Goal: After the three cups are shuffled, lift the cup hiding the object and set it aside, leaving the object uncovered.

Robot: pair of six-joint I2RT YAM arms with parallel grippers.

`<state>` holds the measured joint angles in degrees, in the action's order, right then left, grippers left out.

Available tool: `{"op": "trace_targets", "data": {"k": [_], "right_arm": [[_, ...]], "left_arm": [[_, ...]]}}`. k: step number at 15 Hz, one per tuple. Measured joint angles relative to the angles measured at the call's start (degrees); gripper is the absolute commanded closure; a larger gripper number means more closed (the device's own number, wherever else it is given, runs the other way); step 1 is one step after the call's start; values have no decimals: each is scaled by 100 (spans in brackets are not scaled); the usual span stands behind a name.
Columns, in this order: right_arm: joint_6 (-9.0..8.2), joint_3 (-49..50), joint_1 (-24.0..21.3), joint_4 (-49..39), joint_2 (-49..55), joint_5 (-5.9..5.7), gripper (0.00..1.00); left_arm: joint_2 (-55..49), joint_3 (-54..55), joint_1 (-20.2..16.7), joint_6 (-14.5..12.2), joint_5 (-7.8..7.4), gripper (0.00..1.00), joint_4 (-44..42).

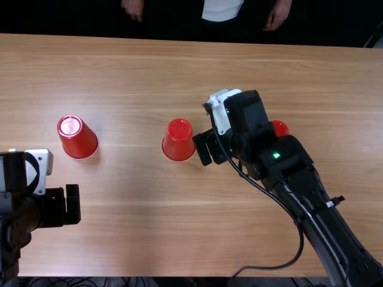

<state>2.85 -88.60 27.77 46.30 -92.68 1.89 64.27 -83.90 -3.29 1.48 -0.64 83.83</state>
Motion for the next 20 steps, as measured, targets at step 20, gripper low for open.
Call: {"op": "trace_targets", "data": {"k": [20], "right_arm": [[4,-1233,437,-372,-2514,0,0]], "left_arm": [[103,330,256,-175,216,0,-195]]}}
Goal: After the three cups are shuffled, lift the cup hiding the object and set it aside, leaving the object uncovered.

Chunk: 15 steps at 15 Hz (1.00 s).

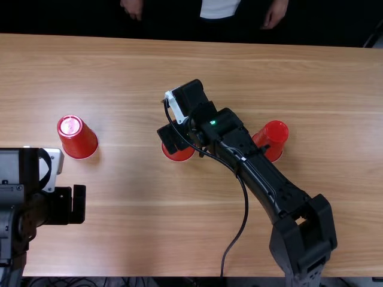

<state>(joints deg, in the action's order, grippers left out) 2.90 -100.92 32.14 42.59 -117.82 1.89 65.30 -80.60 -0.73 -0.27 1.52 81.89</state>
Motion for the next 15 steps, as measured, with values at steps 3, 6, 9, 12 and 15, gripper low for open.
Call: {"op": "trace_targets", "data": {"k": [3,6,9,12,15], "right_arm": [[0,2,0,-9,-116,-2,10],[2,0,0,-9,-273,-4,43],[0,0,0,0,-332,-4,90],[0,2,2,4,-332,0,100],[-4,9,0,2,-328,0,100]], "left_arm": [[0,0,0,4,-4,0,0],[0,11,0,0,0,0,0],[0,85,0,2,0,0,0],[0,85,0,-2,-2,0,2],[0,96,0,0,-2,0,-2]]}}
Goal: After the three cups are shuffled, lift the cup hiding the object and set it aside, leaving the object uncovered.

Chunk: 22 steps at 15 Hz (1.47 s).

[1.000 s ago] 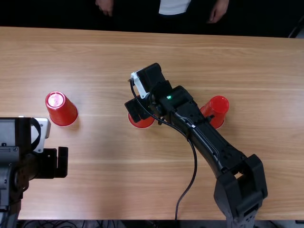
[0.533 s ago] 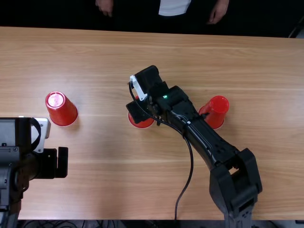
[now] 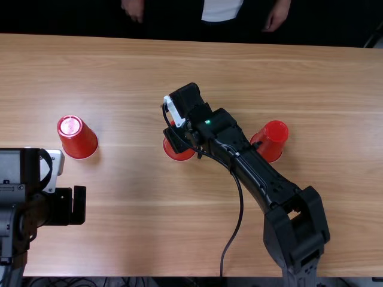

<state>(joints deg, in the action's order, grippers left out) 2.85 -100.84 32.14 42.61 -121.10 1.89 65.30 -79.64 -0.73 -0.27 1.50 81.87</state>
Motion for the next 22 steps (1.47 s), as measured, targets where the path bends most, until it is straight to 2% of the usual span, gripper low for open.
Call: {"op": "trace_targets", "data": {"k": [3,8,12,18,21,22], "right_arm": [[-20,240,0,-2,535,2,100],[-37,979,-7,-66,2249,0,100],[-37,2227,-468,-72,3390,-4,100],[-39,3611,-518,-122,3598,0,100],[-35,4050,-518,-927,3587,0,100],[-35,4177,-518,-1193,3587,2,96]], "left_arm": [[-2,105,0,0,2,0,-7],[-15,203,0,-11,2,0,-4],[-160,203,0,-13,2,0,4],[-455,203,0,-13,26,0,98],[-616,216,0,-11,46,0,103],[-647,249,0,-11,48,0,98]]}}
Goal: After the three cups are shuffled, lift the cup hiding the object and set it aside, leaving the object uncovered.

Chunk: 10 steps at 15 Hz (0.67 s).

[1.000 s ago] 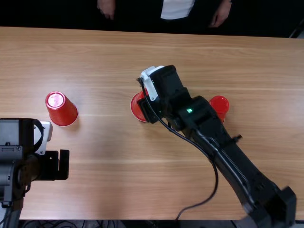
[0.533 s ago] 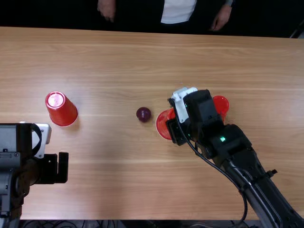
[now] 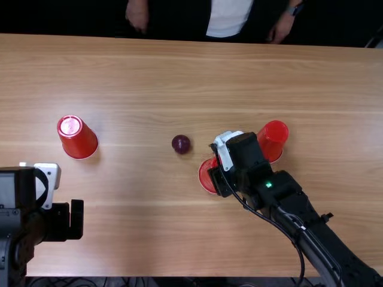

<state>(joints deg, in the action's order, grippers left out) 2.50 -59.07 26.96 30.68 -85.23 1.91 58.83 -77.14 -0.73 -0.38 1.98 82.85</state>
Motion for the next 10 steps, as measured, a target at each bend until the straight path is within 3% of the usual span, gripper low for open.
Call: {"op": "trace_targets", "data": {"k": [1,2,4,10], "right_arm": [[0,116,0,-192,0,-2,87],[0,219,0,-262,0,0,71],[0,356,0,-278,0,0,0],[13,369,0,-284,13,0,0]], "left_arm": [[-7,39,0,-2,2,0,20],[-7,39,0,-2,2,0,13],[-7,39,0,-2,17,0,13],[-7,39,0,-2,20,0,13]]}}
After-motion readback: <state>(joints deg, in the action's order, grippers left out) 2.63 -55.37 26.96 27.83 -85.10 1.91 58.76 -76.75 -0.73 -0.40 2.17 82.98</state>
